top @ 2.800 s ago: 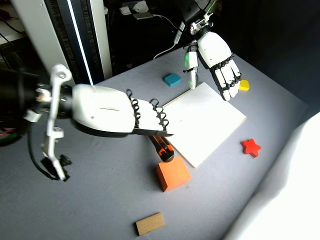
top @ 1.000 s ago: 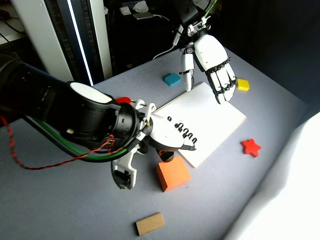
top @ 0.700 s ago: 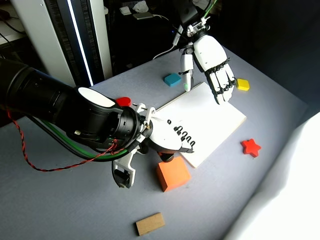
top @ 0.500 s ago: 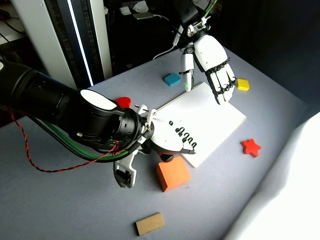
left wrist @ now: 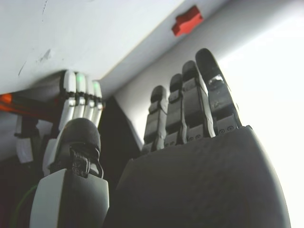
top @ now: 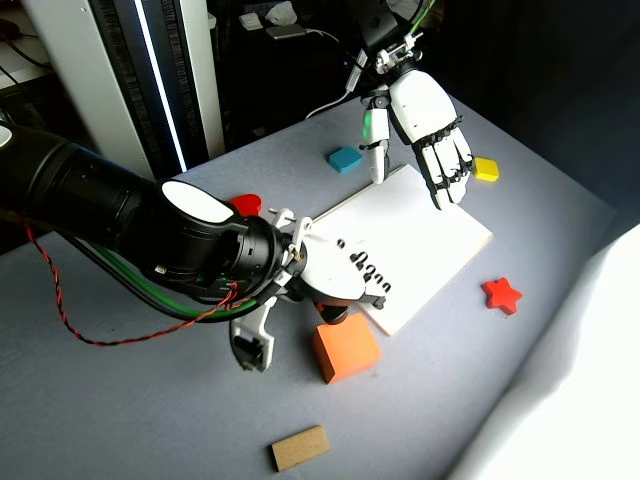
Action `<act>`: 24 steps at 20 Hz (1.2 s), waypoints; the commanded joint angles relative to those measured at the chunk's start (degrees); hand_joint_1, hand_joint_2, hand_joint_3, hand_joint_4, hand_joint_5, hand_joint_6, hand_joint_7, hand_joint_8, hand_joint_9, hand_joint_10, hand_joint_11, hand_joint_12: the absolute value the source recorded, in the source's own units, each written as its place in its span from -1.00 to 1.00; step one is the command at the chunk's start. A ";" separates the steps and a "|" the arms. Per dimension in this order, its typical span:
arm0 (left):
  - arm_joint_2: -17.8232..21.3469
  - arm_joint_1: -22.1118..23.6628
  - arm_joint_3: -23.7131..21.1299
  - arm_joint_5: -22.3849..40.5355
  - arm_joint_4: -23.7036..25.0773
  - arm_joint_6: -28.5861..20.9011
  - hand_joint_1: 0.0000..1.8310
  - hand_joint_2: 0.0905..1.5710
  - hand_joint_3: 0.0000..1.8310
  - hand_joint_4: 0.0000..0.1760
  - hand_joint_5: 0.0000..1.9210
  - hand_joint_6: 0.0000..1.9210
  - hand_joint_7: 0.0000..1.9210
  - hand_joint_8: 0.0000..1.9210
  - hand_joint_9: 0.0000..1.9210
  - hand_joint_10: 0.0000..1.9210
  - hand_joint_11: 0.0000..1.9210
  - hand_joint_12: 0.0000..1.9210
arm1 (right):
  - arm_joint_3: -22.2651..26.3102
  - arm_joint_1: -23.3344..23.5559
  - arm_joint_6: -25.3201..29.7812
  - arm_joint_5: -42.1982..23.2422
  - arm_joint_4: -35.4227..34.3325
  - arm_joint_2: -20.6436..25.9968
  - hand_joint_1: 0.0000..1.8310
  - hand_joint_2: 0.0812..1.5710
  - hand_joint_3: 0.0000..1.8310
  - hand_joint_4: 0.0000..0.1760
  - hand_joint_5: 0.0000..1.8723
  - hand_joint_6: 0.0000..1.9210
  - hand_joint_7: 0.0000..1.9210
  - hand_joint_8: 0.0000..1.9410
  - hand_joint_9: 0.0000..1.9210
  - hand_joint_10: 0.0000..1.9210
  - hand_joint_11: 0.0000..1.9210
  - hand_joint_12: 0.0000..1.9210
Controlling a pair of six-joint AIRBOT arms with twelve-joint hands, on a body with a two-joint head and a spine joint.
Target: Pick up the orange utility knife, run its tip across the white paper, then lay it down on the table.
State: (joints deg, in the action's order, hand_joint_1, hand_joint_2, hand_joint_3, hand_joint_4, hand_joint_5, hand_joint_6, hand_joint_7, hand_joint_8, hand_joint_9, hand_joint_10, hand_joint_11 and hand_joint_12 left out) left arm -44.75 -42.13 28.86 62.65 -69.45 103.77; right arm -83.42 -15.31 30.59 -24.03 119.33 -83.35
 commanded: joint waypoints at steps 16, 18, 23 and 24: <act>-0.21 1.31 0.53 4.72 3.36 0.52 -0.86 0.65 -1.00 -0.48 -0.88 -0.99 -0.81 -1.00 -0.77 -1.00 -1.00 -0.09 | 4.17 1.74 -28.58 1.99 -31.63 5.03 0.72 0.22 -0.28 1.00 0.71 1.00 0.84 1.00 0.93 1.00 0.96 1.00; -0.38 1.36 0.67 4.72 3.34 0.52 -0.88 0.66 -1.00 -0.50 -0.89 -1.00 -0.82 -1.00 -0.78 -1.00 -1.00 -0.11 | 4.16 1.43 -40.50 2.82 -44.02 5.01 0.72 0.18 -0.25 1.00 0.67 1.00 0.82 1.00 0.92 1.00 0.96 1.00; -0.53 1.41 1.19 4.72 3.30 0.66 -0.88 0.66 -1.00 -0.51 -0.88 -1.00 -0.83 -1.00 -0.76 -1.00 -1.00 -0.05 | 4.14 -0.96 -86.69 -4.43 -85.94 2.46 0.70 0.13 -0.20 1.00 0.64 1.00 0.73 1.00 0.85 1.00 0.90 1.00; -0.56 1.41 1.26 4.72 3.30 0.66 -0.87 0.65 -1.00 -0.52 -0.88 -1.00 -0.82 -1.00 -0.76 -1.00 -1.00 -0.05 | 4.14 -1.55 -95.94 -6.89 -93.36 1.18 0.70 0.14 -0.20 1.00 0.65 1.00 0.72 1.00 0.85 1.00 0.90 1.00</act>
State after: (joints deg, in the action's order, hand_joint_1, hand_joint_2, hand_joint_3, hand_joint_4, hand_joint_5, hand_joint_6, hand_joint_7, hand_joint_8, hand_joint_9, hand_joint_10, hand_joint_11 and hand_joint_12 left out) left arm -45.25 -41.19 29.87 62.63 -69.54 104.18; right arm -79.44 -17.76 -65.71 -22.81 25.69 -82.59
